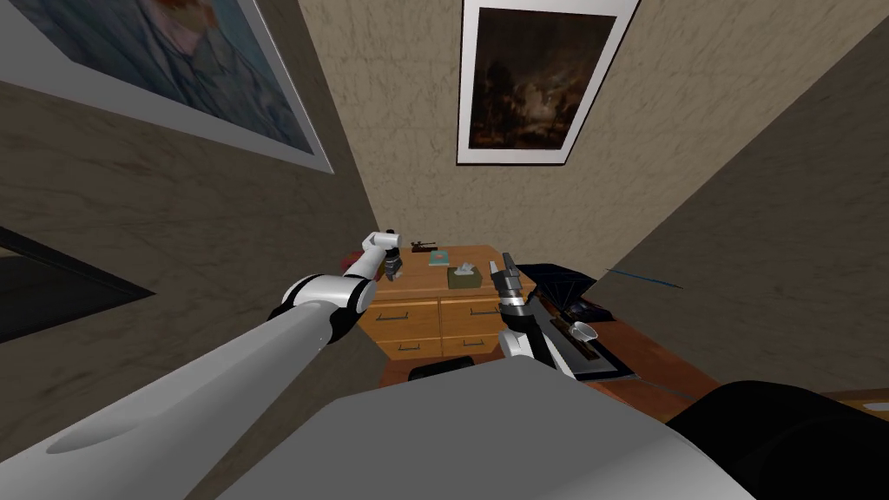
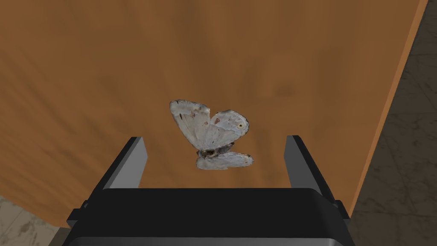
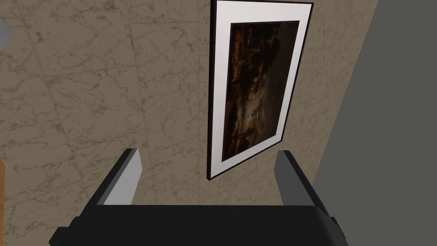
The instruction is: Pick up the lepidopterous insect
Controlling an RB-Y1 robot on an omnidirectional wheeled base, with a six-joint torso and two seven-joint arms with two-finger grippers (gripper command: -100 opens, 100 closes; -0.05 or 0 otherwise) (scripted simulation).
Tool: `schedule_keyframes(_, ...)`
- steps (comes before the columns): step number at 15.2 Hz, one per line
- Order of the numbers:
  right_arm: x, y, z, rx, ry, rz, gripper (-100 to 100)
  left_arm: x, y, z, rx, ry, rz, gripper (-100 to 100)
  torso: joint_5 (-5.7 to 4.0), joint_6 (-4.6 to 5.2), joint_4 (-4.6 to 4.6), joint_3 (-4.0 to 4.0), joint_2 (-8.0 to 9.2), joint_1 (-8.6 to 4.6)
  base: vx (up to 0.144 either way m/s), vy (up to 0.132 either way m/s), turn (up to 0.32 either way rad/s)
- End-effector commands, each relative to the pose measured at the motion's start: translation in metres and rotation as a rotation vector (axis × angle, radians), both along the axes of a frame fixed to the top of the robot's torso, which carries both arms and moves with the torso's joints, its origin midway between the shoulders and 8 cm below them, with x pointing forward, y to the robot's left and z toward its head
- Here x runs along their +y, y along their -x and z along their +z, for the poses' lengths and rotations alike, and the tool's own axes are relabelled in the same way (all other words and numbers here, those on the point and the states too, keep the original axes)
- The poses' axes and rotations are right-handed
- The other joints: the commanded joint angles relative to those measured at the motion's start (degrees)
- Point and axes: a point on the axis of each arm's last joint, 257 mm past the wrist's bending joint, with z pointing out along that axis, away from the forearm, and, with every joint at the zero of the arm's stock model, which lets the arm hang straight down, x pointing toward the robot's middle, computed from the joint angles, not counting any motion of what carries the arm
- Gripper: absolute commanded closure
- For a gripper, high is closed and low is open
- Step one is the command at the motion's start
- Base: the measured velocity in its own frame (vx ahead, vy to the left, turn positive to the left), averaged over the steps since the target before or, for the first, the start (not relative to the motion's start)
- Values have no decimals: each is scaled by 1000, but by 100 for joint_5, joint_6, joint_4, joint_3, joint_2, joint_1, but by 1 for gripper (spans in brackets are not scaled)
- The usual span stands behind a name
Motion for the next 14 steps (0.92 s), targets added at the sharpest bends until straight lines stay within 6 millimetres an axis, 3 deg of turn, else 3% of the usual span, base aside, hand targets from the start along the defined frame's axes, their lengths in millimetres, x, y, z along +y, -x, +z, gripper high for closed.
schedule_keyframes(1, 0, 0, 0, 0, 0, 0, 0, 0, 0, 0, 0, 0, 0, 100, 0, 0, 0, 0, 0, 0, 0, 0, 0)
schedule_keyframes(5, 0, 0, 0, 0, 0, 0, 0, 0, -1, 2, -4, 0, -1, 100, 3, -4, -8, -5, -2, 2, 0, 0, 0)
schedule_keyframes(6, 0, 0, 0, 0, 0, 0, 0, -2, 1, 13, 4, -1, 0, 100, 4, -4, -9, -6, -3, 3, -3, -6, 10)
schedule_keyframes(7, 0, 0, 0, 0, 0, 0, 0, -1, -1, 5, -5, 0, -1, 100, 3, -4, -8, -5, -3, 2, -2, -5, 6)
schedule_keyframes(8, 0, 0, 0, 0, 0, 0, 0, -2, -7, 13, -25, -43, -36, -100, 3, -4, -9, -6, -3, 2, -10, 14, -129)
schedule_keyframes(14, 0, 0, 0, 0, 0, 0, 0, 5, 9, 6, 50, -148, -90, -100, 5, -2, -8, -4, 0, 8, -14, 22, -112)
